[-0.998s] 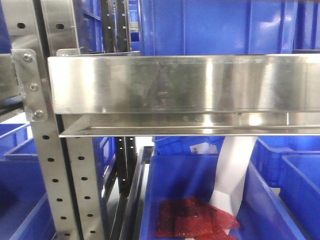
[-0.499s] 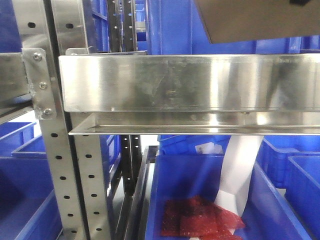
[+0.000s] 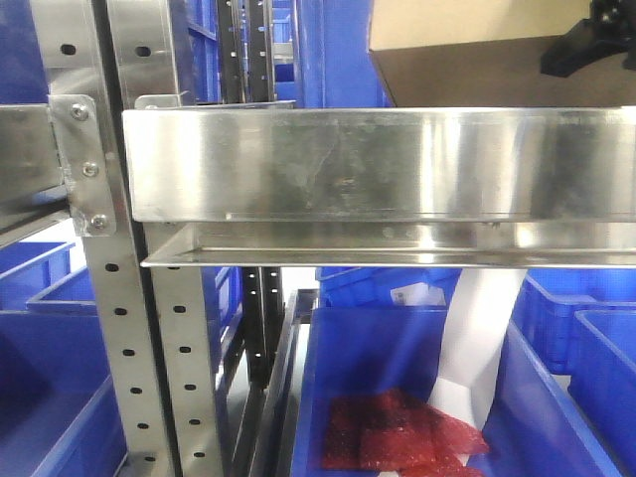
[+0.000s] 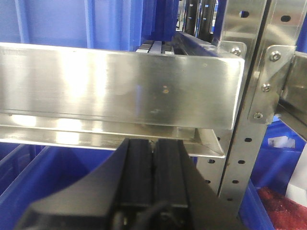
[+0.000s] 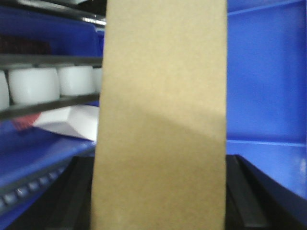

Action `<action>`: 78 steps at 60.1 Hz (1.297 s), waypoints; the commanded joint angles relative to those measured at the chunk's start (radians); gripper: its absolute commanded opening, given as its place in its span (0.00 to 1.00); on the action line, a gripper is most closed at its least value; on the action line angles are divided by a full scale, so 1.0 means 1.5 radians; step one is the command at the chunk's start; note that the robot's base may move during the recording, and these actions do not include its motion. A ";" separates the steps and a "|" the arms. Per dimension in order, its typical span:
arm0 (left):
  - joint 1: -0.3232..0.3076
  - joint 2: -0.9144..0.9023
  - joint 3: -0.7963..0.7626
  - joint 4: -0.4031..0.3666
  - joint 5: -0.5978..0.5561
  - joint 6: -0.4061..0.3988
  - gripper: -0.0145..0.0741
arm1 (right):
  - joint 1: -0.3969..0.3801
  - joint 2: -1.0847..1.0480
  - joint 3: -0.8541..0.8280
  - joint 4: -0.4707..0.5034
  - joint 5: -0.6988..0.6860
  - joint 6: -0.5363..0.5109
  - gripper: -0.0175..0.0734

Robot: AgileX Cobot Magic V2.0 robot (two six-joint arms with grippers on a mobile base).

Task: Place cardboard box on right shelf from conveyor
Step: 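Lower the held box onto the shelf beside the blue bin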

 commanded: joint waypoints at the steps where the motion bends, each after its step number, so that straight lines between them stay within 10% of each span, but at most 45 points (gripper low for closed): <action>1: 0.001 -0.010 0.005 -0.004 -0.057 0.000 0.03 | -0.003 -0.017 -0.015 0.031 -0.038 0.028 0.73; 5: 0.001 -0.010 0.005 -0.004 -0.057 0.000 0.03 | -0.003 -0.017 -0.015 0.035 -0.037 0.037 0.89; 30: 0.001 -0.010 0.005 -0.004 -0.057 0.000 0.03 | -0.003 -0.049 -0.015 0.119 -0.015 0.061 0.87; 51: 0.001 -0.010 0.005 -0.004 -0.057 0.000 0.03 | -0.003 -0.190 -0.014 0.180 -0.001 0.422 0.85; 63: 0.001 -0.010 0.005 -0.004 -0.057 0.000 0.03 | -0.003 -0.316 0.034 0.174 -0.011 0.651 0.59; 73: 0.001 -0.010 0.005 -0.004 -0.057 0.000 0.03 | -0.003 -0.419 0.113 0.167 -0.012 0.687 0.25; 78: 0.001 -0.010 0.005 -0.004 -0.057 0.000 0.03 | -0.003 -0.461 0.150 0.160 -0.018 0.687 0.24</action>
